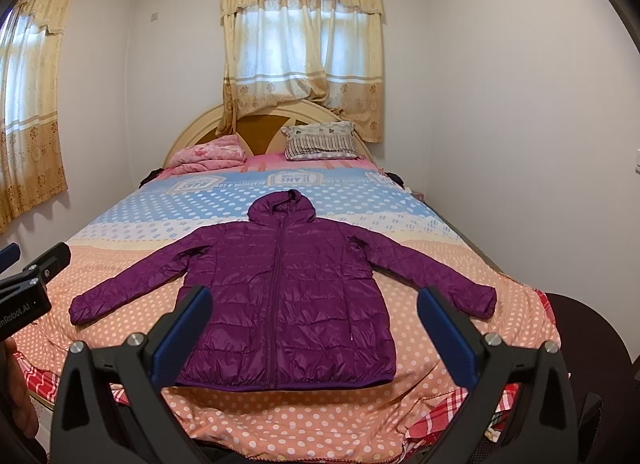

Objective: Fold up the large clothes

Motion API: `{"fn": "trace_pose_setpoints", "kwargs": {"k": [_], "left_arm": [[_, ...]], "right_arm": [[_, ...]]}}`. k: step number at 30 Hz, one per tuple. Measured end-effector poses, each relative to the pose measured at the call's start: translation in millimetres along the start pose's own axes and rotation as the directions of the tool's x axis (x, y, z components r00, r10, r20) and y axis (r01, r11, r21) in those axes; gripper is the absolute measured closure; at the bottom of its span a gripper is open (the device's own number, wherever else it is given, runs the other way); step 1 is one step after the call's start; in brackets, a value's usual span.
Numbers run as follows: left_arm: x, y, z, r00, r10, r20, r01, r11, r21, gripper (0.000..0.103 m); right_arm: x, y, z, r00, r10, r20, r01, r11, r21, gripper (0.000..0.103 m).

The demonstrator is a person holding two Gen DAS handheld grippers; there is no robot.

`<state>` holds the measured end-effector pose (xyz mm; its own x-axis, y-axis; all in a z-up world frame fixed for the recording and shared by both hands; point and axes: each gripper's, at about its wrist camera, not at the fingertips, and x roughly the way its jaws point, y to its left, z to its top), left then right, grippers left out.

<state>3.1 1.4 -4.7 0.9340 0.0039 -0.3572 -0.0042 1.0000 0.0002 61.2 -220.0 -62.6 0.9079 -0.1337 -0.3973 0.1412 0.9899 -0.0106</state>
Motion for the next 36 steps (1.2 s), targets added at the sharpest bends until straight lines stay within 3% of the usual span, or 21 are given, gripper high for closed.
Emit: {"fn": "trace_pose_setpoints", "kwargs": {"k": [36], "left_arm": [[2.1,-6.1,-3.3,1.000,-0.006,-0.006,0.006,1.000,0.013,0.001]], "right_arm": [[1.9,1.6,-0.6,1.000,0.002,-0.012,-0.002,1.000,0.003,0.000]]}}
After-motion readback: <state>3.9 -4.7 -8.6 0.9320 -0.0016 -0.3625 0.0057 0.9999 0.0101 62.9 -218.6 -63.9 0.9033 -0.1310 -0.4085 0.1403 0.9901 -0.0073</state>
